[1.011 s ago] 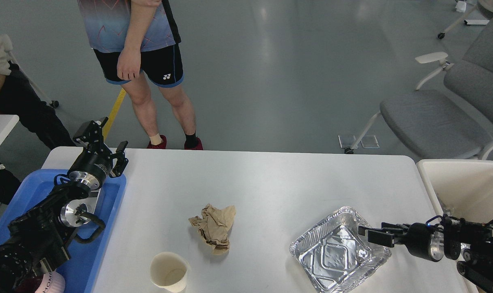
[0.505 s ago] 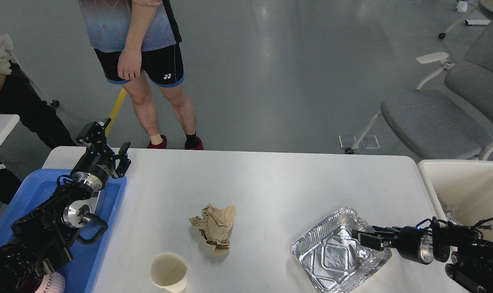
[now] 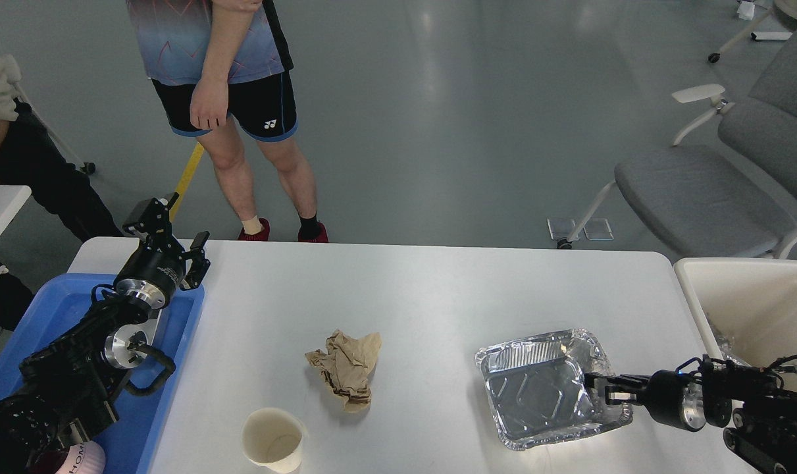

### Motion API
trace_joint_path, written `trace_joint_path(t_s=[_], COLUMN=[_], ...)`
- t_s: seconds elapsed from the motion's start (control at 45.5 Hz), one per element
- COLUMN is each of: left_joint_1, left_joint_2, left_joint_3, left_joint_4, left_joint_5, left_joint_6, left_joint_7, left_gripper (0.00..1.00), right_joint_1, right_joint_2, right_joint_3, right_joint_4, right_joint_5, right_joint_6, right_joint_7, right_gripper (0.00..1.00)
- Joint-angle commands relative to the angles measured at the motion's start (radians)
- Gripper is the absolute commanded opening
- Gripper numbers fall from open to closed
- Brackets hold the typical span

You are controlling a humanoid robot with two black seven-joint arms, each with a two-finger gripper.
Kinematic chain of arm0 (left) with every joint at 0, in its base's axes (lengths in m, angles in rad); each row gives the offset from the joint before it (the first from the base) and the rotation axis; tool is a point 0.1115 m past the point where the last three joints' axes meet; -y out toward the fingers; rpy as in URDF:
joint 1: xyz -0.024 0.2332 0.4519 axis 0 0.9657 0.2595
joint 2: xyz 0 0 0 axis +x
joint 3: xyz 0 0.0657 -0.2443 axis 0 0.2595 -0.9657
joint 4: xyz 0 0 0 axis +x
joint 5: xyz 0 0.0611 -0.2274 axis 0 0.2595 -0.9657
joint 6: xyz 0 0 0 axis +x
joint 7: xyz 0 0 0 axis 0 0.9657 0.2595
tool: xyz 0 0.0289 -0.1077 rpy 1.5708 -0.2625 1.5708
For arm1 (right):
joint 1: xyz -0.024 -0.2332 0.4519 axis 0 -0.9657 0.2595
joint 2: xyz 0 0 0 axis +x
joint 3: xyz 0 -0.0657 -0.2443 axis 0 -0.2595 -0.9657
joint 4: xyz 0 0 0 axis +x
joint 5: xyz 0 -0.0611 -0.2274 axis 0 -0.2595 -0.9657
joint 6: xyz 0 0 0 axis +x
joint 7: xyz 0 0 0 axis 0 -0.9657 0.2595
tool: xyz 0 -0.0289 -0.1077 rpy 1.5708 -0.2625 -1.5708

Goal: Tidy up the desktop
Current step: 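Move the right gripper down to the foil tray's edge, then hold the foil tray raised above the table with the right gripper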

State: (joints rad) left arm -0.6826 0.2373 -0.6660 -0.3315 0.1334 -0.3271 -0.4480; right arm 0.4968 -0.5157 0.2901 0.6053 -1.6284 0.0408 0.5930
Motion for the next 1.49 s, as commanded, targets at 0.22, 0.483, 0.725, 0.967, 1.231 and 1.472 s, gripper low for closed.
trace_joint_path(t_s=[0.22,0.483,0.725,0.967,1.231,1.472], left_joint_1=[0.0,-0.002,-0.002,-0.003,-0.006,-0.009], left_joint_2=[-0.003,-0.001,-0.003,-0.003,-0.001,-0.016], left_joint_3=[0.002,0.002,0.002,0.002,0.003,0.012], left_joint_4=[-0.001,-0.001,-0.001,-0.001,-0.001,-0.001], left_joint_5=[0.0,0.0,0.0,0.002,0.002,0.002], left_joint_6=[0.008,0.01,0.022,0.028,0.039,0.054], left_joint_7=[0.002,0.003,0.003,0.003,0.005,0.005], left_gripper=[0.89,0.89,0.89,0.89,0.89,0.89], right_joint_1=[0.038,0.158,0.273,0.362,0.413,0.437], right_joint_2=[-0.006,-0.001,0.026,0.043,0.172,0.37], right_joint_3=[0.006,0.001,-0.002,-0.002,-0.051,-0.14], right_joint_4=[0.007,-0.029,-0.047,-0.032,-0.108,-0.369], right_joint_5=[0.027,0.121,0.231,0.349,0.358,0.361], right_joint_6=[0.12,0.214,0.283,0.346,0.346,0.329], right_joint_7=[-0.002,-0.035,-0.078,-0.099,-0.18,-0.182], right_gripper=[0.0,0.0,0.0,0.0,0.0,0.0])
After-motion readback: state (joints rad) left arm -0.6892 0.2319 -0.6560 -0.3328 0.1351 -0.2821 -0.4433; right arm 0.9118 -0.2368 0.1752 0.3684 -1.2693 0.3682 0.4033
